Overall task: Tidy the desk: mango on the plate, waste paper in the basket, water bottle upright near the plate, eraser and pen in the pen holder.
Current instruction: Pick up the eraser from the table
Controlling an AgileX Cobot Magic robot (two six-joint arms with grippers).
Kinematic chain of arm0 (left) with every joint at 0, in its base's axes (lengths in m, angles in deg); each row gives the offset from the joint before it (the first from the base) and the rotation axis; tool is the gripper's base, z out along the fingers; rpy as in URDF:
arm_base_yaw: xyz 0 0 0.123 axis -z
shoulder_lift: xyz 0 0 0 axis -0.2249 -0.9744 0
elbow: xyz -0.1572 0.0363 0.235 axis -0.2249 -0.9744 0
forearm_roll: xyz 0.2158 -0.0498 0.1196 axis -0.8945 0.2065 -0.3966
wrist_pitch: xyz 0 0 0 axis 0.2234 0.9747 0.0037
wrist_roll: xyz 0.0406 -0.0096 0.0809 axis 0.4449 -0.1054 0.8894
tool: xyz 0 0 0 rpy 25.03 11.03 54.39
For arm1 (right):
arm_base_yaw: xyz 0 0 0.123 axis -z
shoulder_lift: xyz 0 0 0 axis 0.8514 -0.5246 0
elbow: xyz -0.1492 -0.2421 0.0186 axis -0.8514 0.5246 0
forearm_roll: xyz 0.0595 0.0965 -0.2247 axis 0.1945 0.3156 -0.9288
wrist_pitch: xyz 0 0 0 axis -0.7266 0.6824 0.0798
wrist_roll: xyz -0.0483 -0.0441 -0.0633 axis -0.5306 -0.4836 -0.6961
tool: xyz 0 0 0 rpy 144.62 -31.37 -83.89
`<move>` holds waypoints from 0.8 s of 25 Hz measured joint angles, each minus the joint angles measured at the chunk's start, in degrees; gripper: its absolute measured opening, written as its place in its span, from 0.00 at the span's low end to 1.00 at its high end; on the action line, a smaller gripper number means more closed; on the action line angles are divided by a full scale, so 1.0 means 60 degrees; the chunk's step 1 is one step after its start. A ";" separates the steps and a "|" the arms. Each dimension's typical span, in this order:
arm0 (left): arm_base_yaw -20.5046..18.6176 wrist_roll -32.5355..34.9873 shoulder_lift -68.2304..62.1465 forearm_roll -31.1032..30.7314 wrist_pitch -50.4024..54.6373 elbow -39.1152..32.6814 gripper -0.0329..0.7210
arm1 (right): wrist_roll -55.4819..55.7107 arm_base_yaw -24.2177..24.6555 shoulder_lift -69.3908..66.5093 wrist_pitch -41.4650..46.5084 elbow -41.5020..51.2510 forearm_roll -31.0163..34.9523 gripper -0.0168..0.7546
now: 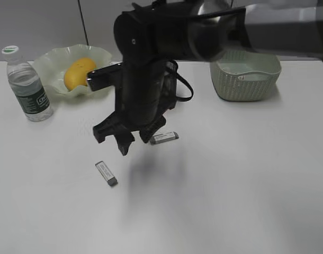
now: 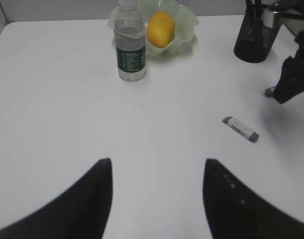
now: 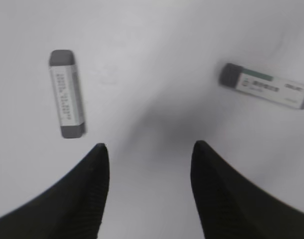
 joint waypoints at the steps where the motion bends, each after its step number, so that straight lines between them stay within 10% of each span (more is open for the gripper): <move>1: 0.0000 0.0000 0.0000 0.0000 0.0000 0.0000 0.63 | -0.0110 -0.0144 -0.0003 -0.0010 0.0000 0.0000 0.57; 20: 0.0000 0.0000 0.0000 0.0000 0.0000 0.0000 0.63 | -0.0366 -0.1013 -0.1899 -0.0081 -0.1824 0.0067 0.55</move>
